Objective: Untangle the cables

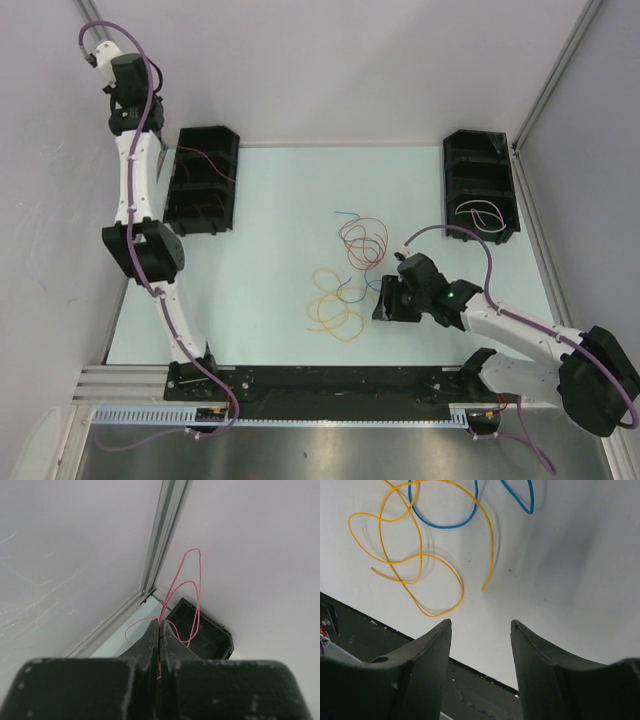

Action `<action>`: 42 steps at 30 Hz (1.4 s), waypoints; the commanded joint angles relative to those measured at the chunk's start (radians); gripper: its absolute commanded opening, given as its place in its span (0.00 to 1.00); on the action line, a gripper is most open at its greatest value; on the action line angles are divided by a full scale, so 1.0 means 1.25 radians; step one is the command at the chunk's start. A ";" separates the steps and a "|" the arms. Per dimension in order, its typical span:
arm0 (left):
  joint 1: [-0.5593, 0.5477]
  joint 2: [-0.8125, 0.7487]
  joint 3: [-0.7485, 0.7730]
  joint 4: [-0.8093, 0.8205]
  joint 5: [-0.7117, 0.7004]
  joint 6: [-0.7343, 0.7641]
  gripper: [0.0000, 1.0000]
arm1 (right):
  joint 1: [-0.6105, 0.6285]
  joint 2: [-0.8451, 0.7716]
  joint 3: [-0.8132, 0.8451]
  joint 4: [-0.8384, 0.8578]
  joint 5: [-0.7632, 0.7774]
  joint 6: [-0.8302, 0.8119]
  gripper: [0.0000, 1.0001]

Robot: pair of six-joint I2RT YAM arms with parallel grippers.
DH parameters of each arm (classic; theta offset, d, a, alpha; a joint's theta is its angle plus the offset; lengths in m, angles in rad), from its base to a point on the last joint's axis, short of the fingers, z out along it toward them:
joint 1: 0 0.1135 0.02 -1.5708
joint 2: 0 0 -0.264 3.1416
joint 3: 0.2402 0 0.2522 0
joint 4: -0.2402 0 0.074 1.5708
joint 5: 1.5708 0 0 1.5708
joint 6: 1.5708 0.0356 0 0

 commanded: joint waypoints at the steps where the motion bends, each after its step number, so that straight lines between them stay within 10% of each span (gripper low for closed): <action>1: 0.008 0.019 0.051 -0.026 0.007 -0.038 0.00 | 0.025 -0.023 0.003 -0.014 0.031 0.051 0.55; 19: -0.060 0.096 0.022 -0.026 -0.006 0.016 0.00 | 0.115 -0.022 0.004 -0.019 0.099 0.120 0.54; 31: -0.116 -0.010 -0.295 0.102 -0.080 0.000 0.00 | 0.116 -0.062 -0.005 -0.044 0.154 0.081 0.55; 42: -0.028 0.073 -0.224 -0.049 0.001 -0.115 0.00 | 0.117 -0.073 -0.025 -0.048 0.151 0.030 0.55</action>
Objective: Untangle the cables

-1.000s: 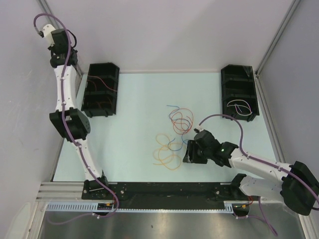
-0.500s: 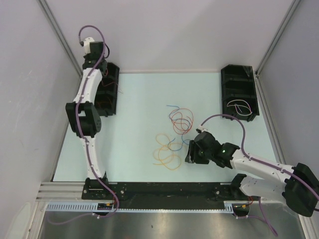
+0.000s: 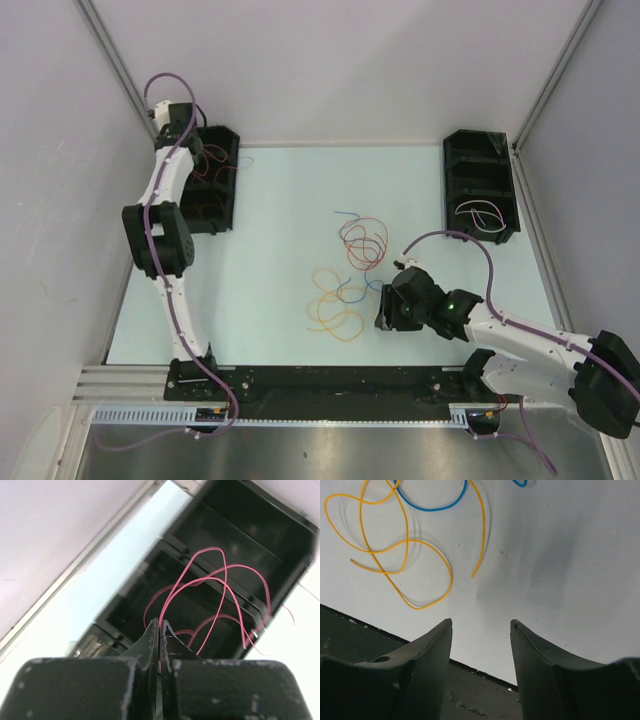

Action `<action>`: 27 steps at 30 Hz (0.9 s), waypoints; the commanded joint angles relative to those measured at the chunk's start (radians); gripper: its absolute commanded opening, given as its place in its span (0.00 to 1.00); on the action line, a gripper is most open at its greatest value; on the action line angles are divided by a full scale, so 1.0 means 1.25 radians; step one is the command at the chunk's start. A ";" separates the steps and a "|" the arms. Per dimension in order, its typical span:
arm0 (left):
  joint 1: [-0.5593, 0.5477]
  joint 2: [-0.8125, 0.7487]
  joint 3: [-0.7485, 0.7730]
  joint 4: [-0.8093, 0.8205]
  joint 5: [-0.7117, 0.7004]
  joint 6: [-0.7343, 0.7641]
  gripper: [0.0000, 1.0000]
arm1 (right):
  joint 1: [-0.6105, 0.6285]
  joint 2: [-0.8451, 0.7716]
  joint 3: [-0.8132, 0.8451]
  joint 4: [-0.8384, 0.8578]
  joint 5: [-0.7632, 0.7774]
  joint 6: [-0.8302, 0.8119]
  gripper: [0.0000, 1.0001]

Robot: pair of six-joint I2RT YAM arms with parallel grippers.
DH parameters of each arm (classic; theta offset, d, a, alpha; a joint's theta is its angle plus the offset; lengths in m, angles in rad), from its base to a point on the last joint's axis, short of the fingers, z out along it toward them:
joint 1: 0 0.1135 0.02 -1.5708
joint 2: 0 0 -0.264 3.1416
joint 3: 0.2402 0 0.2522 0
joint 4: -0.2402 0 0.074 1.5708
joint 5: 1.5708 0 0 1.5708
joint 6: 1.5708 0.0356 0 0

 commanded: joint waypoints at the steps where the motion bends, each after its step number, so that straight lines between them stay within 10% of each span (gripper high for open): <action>1: 0.056 0.008 0.049 -0.043 0.055 -0.071 0.00 | 0.004 -0.021 -0.010 0.002 0.021 -0.027 0.55; 16: 0.078 0.070 0.084 -0.031 0.206 -0.057 0.20 | 0.004 0.015 -0.012 0.034 0.008 -0.019 0.55; 21: 0.078 0.063 0.103 -0.056 0.176 -0.066 0.71 | 0.004 0.023 -0.012 0.044 -0.001 -0.010 0.55; 27: 0.056 -0.018 0.054 0.022 0.185 -0.046 0.79 | 0.004 0.028 -0.011 0.049 -0.006 -0.005 0.55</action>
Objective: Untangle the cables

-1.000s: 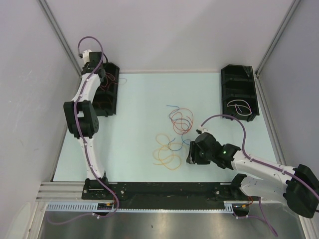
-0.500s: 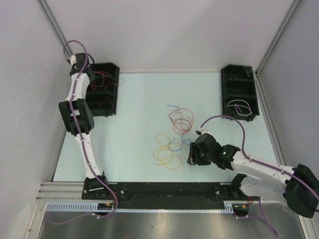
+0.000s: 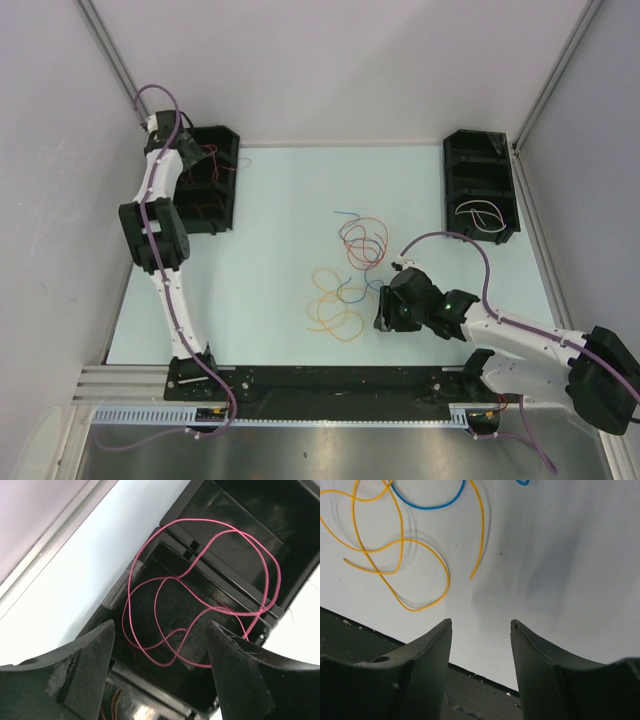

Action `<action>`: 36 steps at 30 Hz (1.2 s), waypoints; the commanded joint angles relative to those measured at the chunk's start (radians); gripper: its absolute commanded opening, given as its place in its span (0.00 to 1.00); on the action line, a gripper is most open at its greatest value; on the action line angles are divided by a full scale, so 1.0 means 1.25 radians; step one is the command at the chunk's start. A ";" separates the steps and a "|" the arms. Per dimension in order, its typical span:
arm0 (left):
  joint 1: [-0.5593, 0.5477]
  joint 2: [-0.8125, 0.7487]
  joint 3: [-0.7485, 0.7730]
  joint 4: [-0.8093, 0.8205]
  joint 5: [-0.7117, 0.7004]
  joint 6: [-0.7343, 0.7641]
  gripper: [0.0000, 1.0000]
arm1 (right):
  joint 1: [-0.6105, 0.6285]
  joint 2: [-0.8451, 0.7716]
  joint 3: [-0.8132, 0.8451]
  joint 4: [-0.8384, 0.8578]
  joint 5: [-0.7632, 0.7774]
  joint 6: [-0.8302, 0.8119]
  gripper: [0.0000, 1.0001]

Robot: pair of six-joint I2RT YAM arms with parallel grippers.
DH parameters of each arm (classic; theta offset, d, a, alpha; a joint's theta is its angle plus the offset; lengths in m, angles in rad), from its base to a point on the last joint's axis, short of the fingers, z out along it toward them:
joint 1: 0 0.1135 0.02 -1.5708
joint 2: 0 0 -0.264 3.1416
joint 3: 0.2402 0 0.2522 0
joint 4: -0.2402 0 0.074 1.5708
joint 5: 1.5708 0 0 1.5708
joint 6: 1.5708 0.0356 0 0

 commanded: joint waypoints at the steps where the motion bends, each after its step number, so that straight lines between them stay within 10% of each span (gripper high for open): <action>1: -0.020 -0.115 -0.026 0.079 0.004 0.020 0.79 | 0.004 0.007 0.002 0.025 -0.001 0.007 0.55; 27: -0.086 0.100 0.179 0.089 0.086 0.239 0.86 | 0.001 0.131 0.024 0.095 -0.037 -0.005 0.55; 36: -0.086 0.112 0.176 0.082 0.091 0.228 0.71 | 0.003 0.119 0.023 0.082 -0.029 0.002 0.55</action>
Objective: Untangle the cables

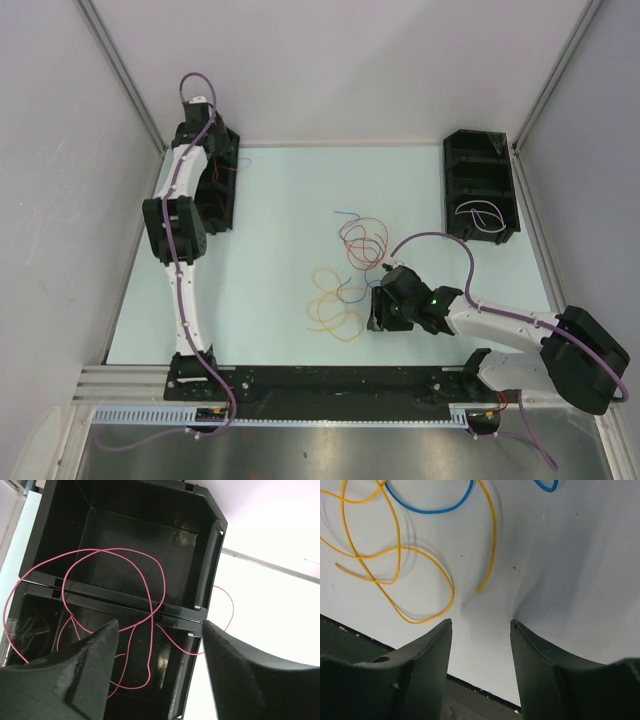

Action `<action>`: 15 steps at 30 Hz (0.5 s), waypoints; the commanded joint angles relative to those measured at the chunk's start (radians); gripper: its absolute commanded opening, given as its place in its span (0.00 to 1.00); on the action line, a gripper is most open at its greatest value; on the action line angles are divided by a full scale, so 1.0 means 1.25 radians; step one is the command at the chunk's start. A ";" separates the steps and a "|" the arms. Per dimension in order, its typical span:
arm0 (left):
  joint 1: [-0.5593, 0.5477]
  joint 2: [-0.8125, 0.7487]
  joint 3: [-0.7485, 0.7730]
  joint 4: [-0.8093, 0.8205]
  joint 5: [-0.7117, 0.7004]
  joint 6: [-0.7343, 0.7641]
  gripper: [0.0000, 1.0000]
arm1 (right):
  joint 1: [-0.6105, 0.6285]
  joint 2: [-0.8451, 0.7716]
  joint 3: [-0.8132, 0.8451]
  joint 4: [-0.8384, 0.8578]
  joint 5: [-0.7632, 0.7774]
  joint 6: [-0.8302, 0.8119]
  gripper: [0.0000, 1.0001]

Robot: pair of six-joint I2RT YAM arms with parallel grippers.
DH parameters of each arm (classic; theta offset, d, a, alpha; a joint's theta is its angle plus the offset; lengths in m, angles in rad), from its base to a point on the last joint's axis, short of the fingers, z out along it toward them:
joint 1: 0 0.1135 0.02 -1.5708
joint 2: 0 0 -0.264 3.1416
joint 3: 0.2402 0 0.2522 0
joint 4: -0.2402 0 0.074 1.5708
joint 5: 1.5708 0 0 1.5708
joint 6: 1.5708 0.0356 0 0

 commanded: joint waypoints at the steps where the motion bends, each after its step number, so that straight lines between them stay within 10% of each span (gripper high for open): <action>1: 0.002 0.014 0.039 0.002 -0.008 0.009 0.68 | 0.002 -0.006 0.016 -0.008 0.010 0.002 0.55; 6: 0.002 0.022 0.038 0.001 -0.013 0.011 0.64 | 0.002 -0.022 0.017 -0.030 0.013 0.001 0.55; 10: 0.003 0.025 0.037 0.005 -0.030 0.012 0.80 | 0.002 -0.025 0.017 -0.034 0.013 0.002 0.55; 15: 0.006 0.025 0.029 0.002 -0.029 0.001 0.70 | 0.002 -0.016 0.016 -0.029 0.034 0.000 0.55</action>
